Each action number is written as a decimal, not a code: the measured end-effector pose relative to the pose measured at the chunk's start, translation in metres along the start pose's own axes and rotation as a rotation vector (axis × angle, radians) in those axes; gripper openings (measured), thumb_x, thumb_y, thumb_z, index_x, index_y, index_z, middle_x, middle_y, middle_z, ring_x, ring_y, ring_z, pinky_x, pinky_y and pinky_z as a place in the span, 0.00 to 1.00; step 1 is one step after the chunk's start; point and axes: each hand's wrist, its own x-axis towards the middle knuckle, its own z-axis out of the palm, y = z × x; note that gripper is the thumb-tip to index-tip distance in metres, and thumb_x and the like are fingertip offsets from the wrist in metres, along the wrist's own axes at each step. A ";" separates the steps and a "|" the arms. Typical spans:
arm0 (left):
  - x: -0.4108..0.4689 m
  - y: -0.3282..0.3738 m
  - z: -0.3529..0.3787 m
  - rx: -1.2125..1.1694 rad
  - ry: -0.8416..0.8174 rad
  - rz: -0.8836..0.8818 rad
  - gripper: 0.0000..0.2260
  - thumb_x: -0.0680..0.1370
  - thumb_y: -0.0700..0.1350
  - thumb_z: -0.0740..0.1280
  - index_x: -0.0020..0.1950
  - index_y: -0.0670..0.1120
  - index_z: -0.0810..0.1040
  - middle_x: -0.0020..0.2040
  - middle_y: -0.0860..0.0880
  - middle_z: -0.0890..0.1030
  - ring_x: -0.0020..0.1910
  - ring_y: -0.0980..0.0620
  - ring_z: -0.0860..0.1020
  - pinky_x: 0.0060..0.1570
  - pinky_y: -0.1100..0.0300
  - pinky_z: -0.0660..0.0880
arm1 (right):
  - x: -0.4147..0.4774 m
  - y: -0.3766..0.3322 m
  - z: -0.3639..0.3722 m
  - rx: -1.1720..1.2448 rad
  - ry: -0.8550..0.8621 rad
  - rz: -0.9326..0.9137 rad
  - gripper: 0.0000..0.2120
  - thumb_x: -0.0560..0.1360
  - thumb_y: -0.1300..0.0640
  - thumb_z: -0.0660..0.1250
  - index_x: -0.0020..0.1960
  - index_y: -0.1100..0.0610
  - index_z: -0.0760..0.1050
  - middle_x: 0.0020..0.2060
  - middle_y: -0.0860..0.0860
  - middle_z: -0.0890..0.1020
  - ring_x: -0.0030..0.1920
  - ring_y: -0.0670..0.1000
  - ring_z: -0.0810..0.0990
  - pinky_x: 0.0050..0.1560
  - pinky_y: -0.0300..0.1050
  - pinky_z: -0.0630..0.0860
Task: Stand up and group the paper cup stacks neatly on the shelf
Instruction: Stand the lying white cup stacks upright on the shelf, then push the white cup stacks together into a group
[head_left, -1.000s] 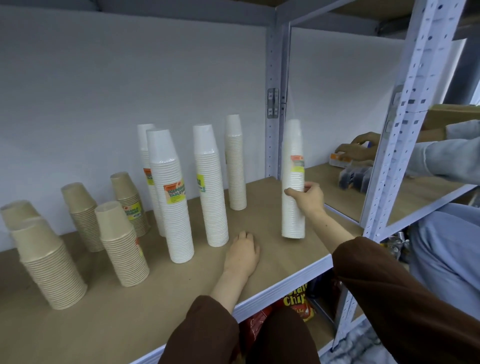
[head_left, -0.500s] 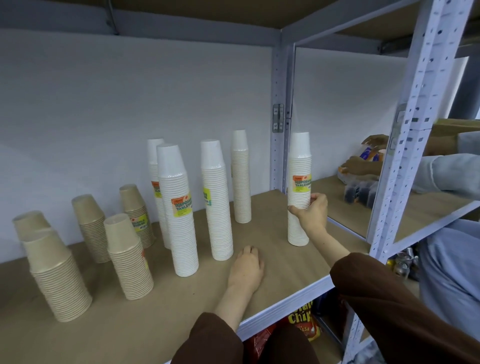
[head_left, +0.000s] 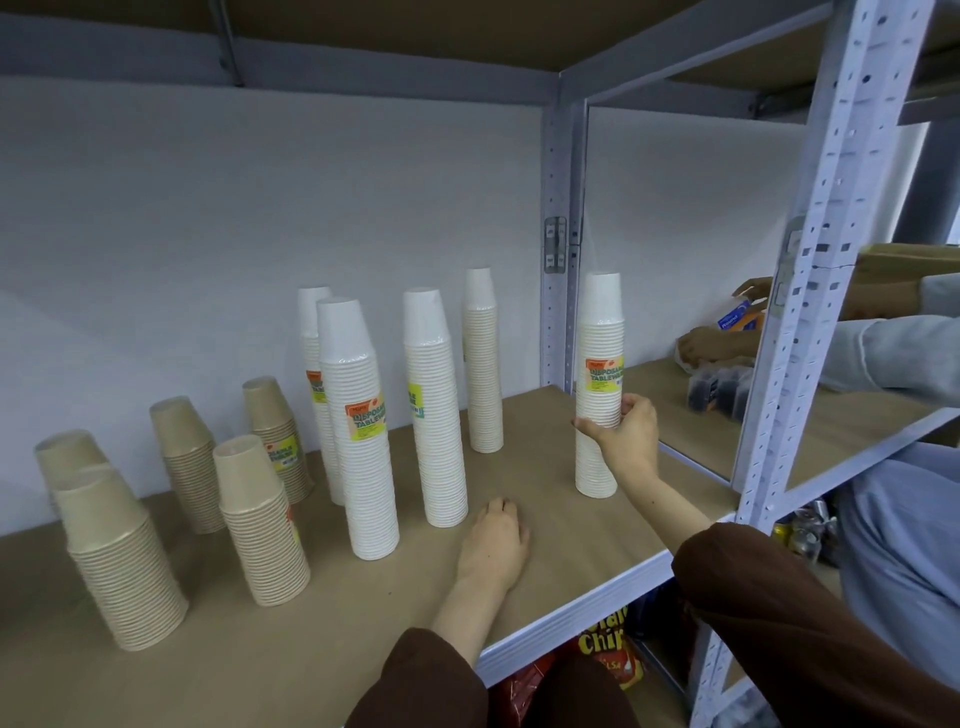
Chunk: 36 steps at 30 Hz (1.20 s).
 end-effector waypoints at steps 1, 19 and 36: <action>0.000 0.000 0.000 0.006 0.003 0.000 0.17 0.80 0.42 0.52 0.66 0.38 0.69 0.66 0.41 0.70 0.63 0.44 0.71 0.62 0.54 0.68 | 0.000 -0.002 -0.001 -0.010 0.003 -0.010 0.29 0.66 0.60 0.76 0.62 0.67 0.67 0.61 0.61 0.72 0.61 0.59 0.74 0.60 0.50 0.71; -0.004 0.033 -0.078 0.115 0.261 0.255 0.13 0.79 0.40 0.55 0.61 0.40 0.72 0.62 0.44 0.73 0.61 0.46 0.72 0.54 0.52 0.72 | -0.009 -0.070 -0.006 -0.034 -0.085 -0.387 0.10 0.72 0.65 0.67 0.53 0.67 0.78 0.50 0.61 0.80 0.47 0.55 0.77 0.51 0.39 0.71; 0.025 0.022 -0.264 0.295 0.437 0.167 0.16 0.77 0.38 0.59 0.64 0.41 0.73 0.64 0.44 0.73 0.63 0.46 0.71 0.60 0.56 0.69 | 0.072 -0.155 0.056 -0.437 -0.268 -0.615 0.20 0.77 0.61 0.60 0.69 0.62 0.67 0.66 0.59 0.71 0.66 0.58 0.71 0.65 0.44 0.68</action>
